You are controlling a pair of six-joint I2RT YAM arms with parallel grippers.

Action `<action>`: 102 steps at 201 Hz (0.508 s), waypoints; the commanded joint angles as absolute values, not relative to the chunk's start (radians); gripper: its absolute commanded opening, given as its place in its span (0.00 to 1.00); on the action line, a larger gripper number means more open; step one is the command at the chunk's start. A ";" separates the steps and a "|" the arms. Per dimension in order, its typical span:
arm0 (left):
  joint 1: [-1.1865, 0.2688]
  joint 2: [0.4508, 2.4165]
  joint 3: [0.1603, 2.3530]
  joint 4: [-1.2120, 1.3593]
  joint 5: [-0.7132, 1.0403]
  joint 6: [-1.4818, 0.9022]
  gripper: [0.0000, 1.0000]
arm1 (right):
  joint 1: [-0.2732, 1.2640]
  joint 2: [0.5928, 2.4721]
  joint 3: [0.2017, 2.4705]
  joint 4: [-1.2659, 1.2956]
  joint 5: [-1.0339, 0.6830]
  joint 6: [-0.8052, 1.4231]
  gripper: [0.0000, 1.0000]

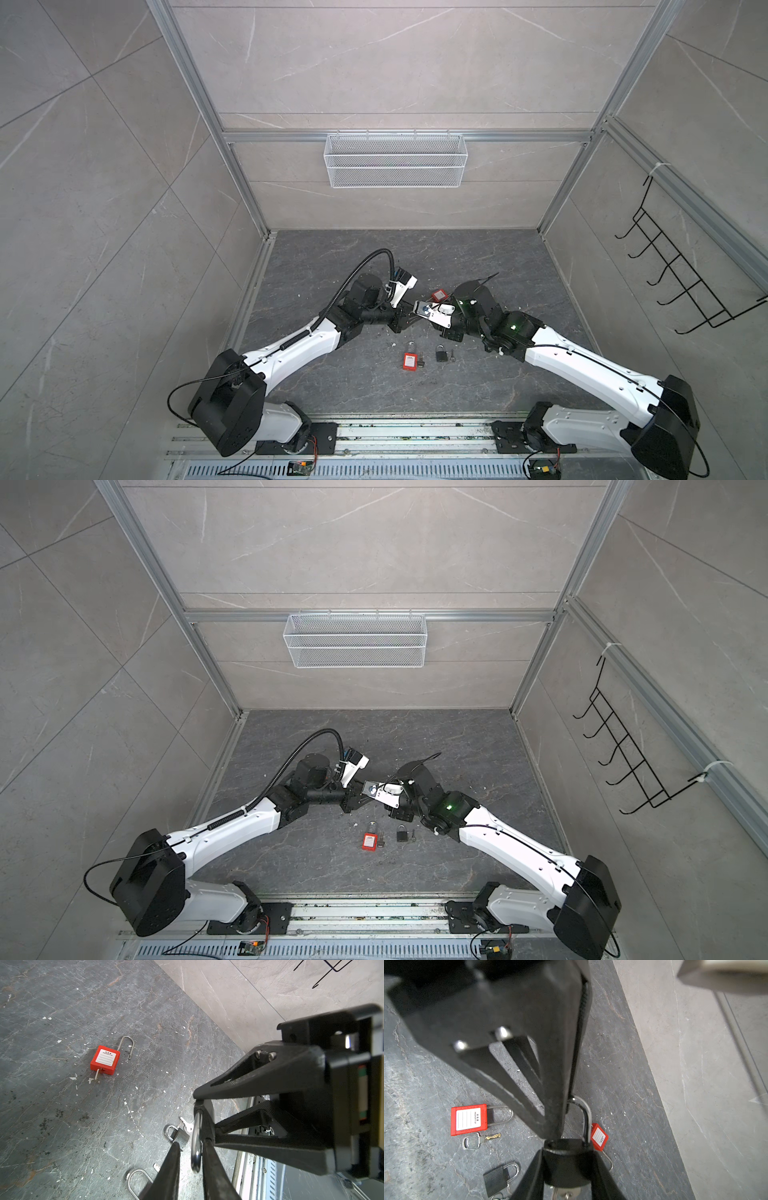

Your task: Lock with the key

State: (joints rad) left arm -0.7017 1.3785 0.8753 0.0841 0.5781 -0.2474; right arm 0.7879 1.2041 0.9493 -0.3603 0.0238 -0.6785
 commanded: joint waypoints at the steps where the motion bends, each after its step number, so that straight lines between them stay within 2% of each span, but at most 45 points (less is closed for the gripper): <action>1: -0.703 1.376 0.920 0.124 0.614 -0.254 0.21 | 0.797 1.188 0.937 -0.331 0.037 -0.695 0.24; 55: -0.703 1.363 0.921 0.123 0.603 -0.257 0.25 | 0.801 1.184 0.929 -0.328 0.048 -0.699 0.24; 102: -0.703 1.369 0.923 0.132 0.608 -0.261 0.21 | 0.803 1.183 0.928 -0.329 0.046 -0.702 0.24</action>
